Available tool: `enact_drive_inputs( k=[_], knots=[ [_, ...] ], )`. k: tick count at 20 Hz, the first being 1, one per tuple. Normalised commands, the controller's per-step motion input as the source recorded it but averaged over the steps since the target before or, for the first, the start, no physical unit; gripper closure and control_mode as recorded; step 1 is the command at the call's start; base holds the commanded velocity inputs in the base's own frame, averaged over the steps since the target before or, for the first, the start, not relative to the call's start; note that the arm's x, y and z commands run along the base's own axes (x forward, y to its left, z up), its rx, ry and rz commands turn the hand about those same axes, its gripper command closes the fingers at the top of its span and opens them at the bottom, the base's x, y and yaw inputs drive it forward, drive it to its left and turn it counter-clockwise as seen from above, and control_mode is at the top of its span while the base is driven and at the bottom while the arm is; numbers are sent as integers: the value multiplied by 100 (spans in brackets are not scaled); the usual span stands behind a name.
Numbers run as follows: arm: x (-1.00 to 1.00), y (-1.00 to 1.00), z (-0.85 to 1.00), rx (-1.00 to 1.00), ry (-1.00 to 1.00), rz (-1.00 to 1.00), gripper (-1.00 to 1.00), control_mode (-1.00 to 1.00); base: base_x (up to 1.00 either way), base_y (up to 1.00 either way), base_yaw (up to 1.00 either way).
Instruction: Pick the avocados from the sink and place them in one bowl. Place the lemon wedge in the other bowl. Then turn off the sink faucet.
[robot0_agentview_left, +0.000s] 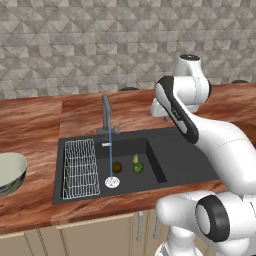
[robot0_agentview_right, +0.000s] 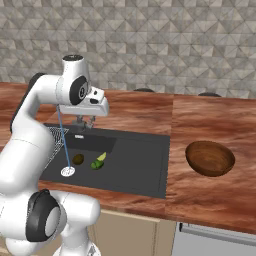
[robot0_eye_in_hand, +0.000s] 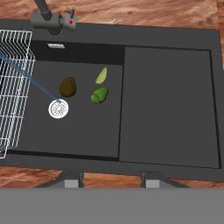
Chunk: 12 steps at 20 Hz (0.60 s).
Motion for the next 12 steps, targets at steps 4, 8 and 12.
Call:
enact_drive_inputs(
  k=[4, 8, 12],
  knots=[
    [-6, 4, -16, 0, 0, 0, -100, -100, 0, 0, 0],
    [-17, 16, -36, 0, 0, 0, -100, -100, 0, 0, 0],
    [-15, 20, -36, 0, 0, 0, -100, -100, 0, 0, 0]
  ],
)
